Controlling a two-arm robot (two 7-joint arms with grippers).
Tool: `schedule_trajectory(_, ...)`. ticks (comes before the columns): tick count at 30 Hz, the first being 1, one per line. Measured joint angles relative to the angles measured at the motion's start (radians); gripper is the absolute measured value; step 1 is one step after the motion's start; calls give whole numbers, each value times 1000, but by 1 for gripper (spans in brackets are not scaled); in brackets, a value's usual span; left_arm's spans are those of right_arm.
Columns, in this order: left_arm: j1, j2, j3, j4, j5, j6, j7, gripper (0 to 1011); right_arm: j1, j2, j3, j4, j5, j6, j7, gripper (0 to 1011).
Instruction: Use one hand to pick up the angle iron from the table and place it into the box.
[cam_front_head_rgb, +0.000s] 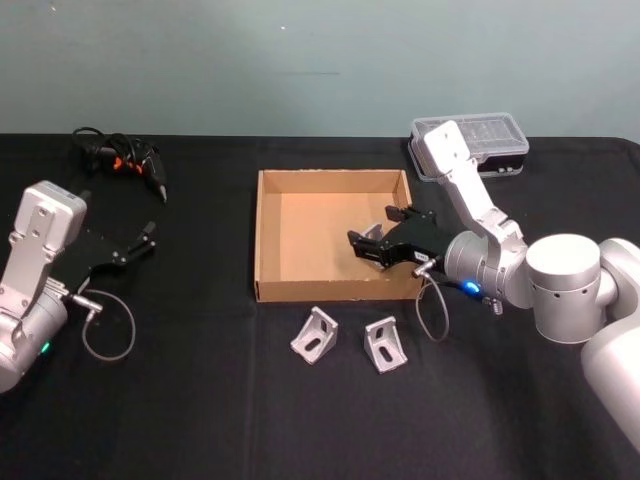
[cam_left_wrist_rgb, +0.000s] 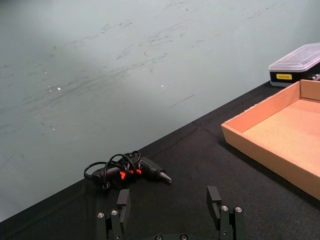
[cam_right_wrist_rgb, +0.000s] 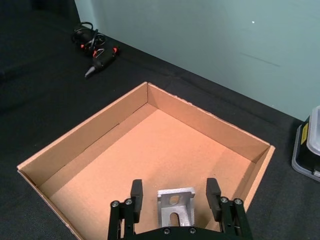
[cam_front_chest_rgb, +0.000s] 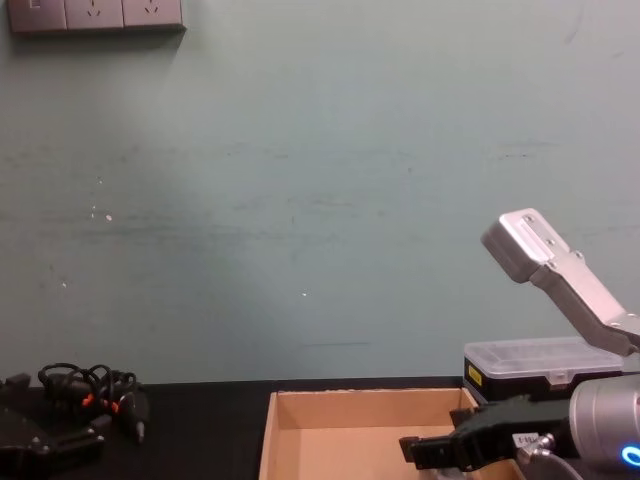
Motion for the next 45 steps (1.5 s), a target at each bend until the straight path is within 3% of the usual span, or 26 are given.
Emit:
schedule_trajectory(3, 0, 0, 0, 0, 0, 0, 0, 1000, -7, 3, 7, -15, 0, 0, -1, 882)
schedule_trajectory(9, 0, 0, 0, 0, 0, 0, 0, 1000, -41, 18, 34, -87, 7, -6, -17, 1000)
schedule_trajectory(19, 0, 0, 0, 0, 0, 0, 0, 1000, -159, 80, 77, -306, 36, 1, -30, 1003)
schedule_trajectory(26, 0, 0, 0, 0, 0, 0, 0, 1000, -278, 133, 101, -471, 67, 12, -33, 1003)
schedule_trajectory(30, 0, 0, 0, 0, 0, 0, 0, 1000, -328, 148, 114, -529, 85, 19, -40, 1003)
schedule_trajectory(33, 0, 0, 0, 0, 0, 0, 0, 1000, -397, 163, 136, -596, 116, 31, -55, 1003)
schedule_trajectory(39, 0, 0, 0, 0, 0, 0, 0, 1000, -496, 184, 170, -667, 157, 42, -81, 1003)
schedule_trajectory(45, 0, 0, 0, 0, 0, 0, 0, 1000, -559, 198, 181, -691, 175, 53, -104, 1003)
